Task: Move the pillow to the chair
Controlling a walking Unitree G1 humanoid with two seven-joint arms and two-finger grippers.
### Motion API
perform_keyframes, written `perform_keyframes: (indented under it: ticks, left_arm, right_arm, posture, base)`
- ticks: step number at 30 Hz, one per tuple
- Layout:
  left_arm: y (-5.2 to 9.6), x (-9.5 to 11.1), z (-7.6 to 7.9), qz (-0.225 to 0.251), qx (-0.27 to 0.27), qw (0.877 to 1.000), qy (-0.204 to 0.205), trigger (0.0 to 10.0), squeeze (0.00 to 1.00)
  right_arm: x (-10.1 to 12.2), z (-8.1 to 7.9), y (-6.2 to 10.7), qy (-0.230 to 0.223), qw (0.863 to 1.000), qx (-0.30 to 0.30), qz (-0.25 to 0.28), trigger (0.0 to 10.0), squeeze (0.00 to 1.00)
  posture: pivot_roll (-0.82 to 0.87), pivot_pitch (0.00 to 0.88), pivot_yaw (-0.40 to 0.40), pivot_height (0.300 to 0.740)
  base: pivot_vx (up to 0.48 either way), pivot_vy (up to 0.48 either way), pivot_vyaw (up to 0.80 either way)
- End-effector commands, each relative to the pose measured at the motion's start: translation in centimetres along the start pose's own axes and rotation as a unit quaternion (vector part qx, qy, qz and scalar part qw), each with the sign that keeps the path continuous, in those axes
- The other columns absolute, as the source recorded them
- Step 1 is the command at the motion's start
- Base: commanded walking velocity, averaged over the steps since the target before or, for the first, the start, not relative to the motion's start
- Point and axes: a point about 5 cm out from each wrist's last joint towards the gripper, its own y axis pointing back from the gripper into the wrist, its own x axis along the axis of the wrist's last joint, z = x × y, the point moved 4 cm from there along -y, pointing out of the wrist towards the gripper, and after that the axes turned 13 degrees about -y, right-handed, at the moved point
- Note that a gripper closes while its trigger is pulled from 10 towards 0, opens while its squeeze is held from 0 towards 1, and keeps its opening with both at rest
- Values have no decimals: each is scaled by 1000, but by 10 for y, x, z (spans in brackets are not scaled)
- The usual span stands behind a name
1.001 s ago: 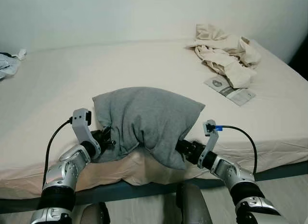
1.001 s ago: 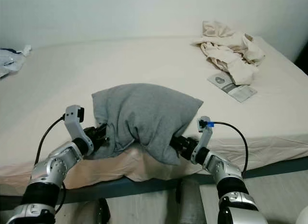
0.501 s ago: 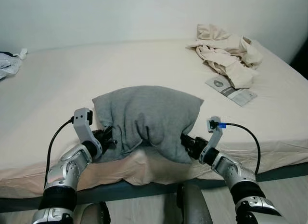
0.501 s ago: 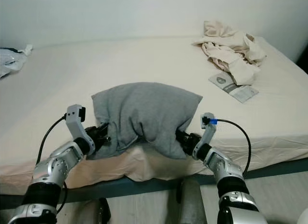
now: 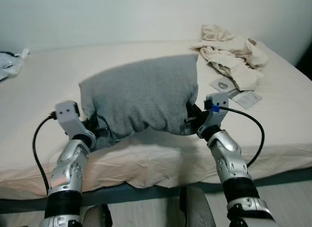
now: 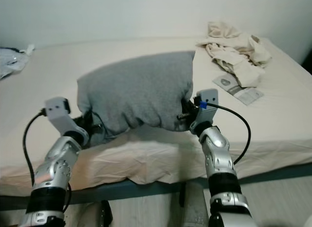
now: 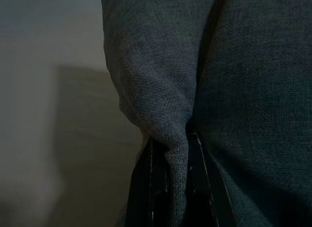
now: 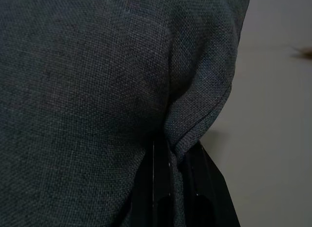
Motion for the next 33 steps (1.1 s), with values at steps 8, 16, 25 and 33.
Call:
perform_keyframes:
  ticks: [8, 16, 25, 33]
  left_arm:
    - [1, -18, 25, -19, -13, 986, -168, 10000, 0]
    - [4, -15, 29, -1, -2, 979, -204, 10000, 0]
    - [6, -21, 35, 2, -5, 975, -221, 10000, 0]
    - [8, -24, 38, 0, -8, 977, -214, 10000, 0]
  right_arm:
    - [-33, -4, 10, 62, 997, -25, -31, 10000, 0]
    - [-39, -1, 24, 62, 997, -28, -32, 10000, 0]
    - [-44, 3, 30, 71, 996, -36, -41, 10000, 0]
    - [-45, 3, 30, 70, 996, -32, -47, 10000, 0]
  posture:
    - [-35, 33, -16, 543]
    - [-29, 21, -19, 558]
    - [-40, 37, -11, 613]
    - [-40, 44, -19, 658]
  base:
    - [0, 0, 0]
    - [0, 0, 0]
    - [0, 0, 0]
    - [0, 0, 0]
